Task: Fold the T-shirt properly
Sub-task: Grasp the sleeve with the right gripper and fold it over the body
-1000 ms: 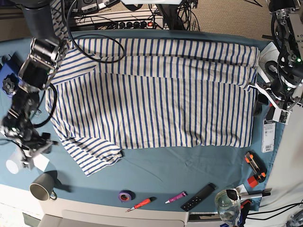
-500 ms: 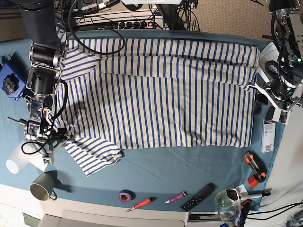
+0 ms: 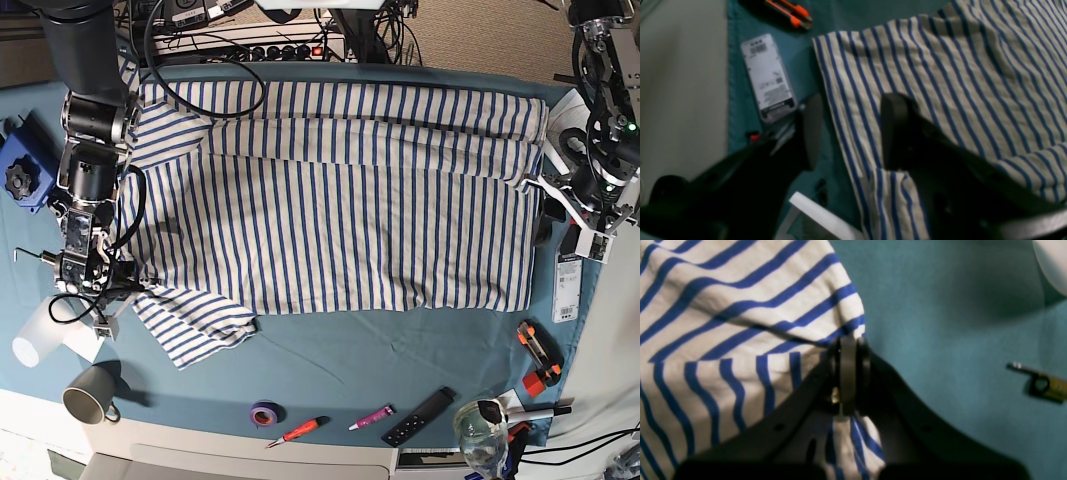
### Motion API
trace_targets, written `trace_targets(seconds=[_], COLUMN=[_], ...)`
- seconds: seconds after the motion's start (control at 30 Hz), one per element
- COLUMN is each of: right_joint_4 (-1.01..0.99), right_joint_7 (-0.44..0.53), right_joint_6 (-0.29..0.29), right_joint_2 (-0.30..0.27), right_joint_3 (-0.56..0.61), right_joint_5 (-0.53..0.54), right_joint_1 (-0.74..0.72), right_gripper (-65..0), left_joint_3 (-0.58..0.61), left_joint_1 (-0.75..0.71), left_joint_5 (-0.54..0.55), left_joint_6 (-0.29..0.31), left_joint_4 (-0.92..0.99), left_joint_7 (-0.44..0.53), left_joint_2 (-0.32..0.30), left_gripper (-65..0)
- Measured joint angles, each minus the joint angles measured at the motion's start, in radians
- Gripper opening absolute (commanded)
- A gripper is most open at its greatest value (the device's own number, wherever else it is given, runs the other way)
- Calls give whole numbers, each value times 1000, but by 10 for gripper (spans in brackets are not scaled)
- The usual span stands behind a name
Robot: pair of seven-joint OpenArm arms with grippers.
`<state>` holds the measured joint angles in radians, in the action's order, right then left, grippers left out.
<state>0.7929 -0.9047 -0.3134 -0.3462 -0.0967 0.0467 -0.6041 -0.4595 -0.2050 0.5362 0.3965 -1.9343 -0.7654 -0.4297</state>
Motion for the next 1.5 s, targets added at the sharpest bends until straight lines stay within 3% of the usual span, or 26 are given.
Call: trace_targets(seconds=[0.3,0.43,0.5,0.67,0.97,1.2,1.3,1.47,1.5], right_joint_4=[261,369,382,385,584,710,762,790,790], right_joint_7=[-321,-431,-431,-480,-499,-501,-501,-501,-501], right_joint_6=[3,0,0,-1,-77,-88,-118,-125,-125], right_joint_2=[-2,-3,-4,-1,-2,-2,-3,-2,-2], right_joint_3=[1,1,0,1,3,2,1,2,2], right_joint_5=[134,134,140,285,417,426,443,453,453], right_joint_1=[13,9,11,70,240,412,474,486,486], right_gripper=[-650,-650,-650,-650,-650,-650,-650,-650,-618], left_joint_3=[0,0,0,0,0,0,0,0,0], left_joint_1=[0,0,0,0,0,0,0,0,0], left_joint_5=[0,0,0,0,0,0,0,0,0], left_joint_6=[0,0,0,0,-3,-3,-3,-3,-3], left_joint_4=[0,0,0,0,0,0,0,0,0], left_joint_7=[0,0,0,0,0,0,0,0,0], left_joint_2=[0,0,0,0,0,0,0,0,0], left_gripper=[-358,-358,-358,-358,-358,-358,-358,-358,-358])
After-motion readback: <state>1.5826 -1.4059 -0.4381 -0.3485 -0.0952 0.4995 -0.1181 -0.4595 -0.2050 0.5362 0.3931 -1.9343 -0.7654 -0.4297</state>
